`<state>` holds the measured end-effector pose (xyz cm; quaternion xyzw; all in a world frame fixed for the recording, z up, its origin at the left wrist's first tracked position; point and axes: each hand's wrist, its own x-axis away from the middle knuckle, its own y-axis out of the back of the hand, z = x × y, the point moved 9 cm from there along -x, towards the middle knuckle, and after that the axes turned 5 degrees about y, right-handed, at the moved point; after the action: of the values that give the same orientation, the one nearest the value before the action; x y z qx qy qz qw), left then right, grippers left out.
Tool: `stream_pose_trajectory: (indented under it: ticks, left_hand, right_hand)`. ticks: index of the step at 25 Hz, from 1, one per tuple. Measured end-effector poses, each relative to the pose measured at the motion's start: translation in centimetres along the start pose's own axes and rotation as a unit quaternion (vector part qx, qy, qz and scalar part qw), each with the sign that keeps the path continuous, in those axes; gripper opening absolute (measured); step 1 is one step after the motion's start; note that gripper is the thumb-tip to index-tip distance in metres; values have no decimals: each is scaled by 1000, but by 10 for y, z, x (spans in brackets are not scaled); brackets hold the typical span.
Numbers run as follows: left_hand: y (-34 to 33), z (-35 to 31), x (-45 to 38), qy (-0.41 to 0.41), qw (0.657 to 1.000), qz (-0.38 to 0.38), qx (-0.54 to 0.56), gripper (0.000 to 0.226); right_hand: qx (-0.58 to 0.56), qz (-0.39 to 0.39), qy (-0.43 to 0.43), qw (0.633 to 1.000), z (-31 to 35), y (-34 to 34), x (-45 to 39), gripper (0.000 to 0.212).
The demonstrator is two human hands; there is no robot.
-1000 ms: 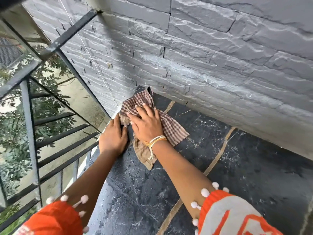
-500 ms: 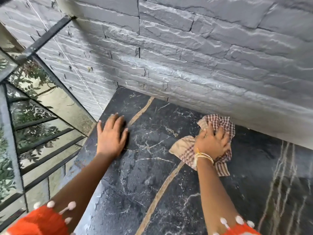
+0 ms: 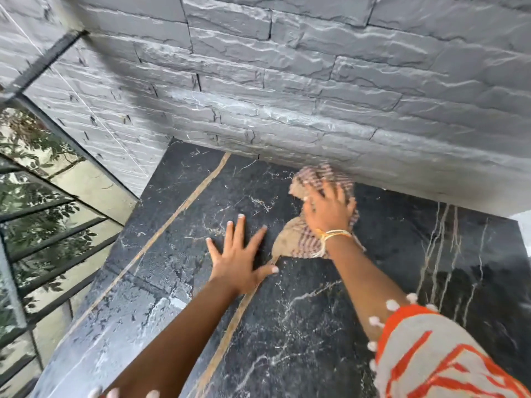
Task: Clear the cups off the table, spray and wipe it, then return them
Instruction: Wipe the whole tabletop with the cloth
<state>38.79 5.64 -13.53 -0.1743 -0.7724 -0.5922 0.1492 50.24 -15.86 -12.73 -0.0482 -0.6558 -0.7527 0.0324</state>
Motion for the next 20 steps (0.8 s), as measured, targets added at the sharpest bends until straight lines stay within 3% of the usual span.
stream_pose_trajectory:
  ticks: [2,7,12,15,18,20]
  left_hand:
    - [-14,-11,3,-18,997,47,-65,105]
    - [-22,-9,-1,-12,994,58,-96,112]
    - [-19,-11,0,-18,995,51,-83,113]
    - [-5,-3,11,-16,1000,-10,14,113]
    - [3,26,28,20,989,-87,119,113]
    - [-1,45,42,52,987,-109,111,117]
  right_hand:
    - [-28,-10,-84,996,-61,9,8,48]
    - [-35,-57,-264,962,-176,18,79,47]
    - [-63,-42,-364,928,-159,16,91,47]
    - [-43,-39,-245,968,-63,8,59,49]
    - [-32,-6,-31,999,66,-9,48,47]
    - [-11,22,120,992,136,-20,65,45]
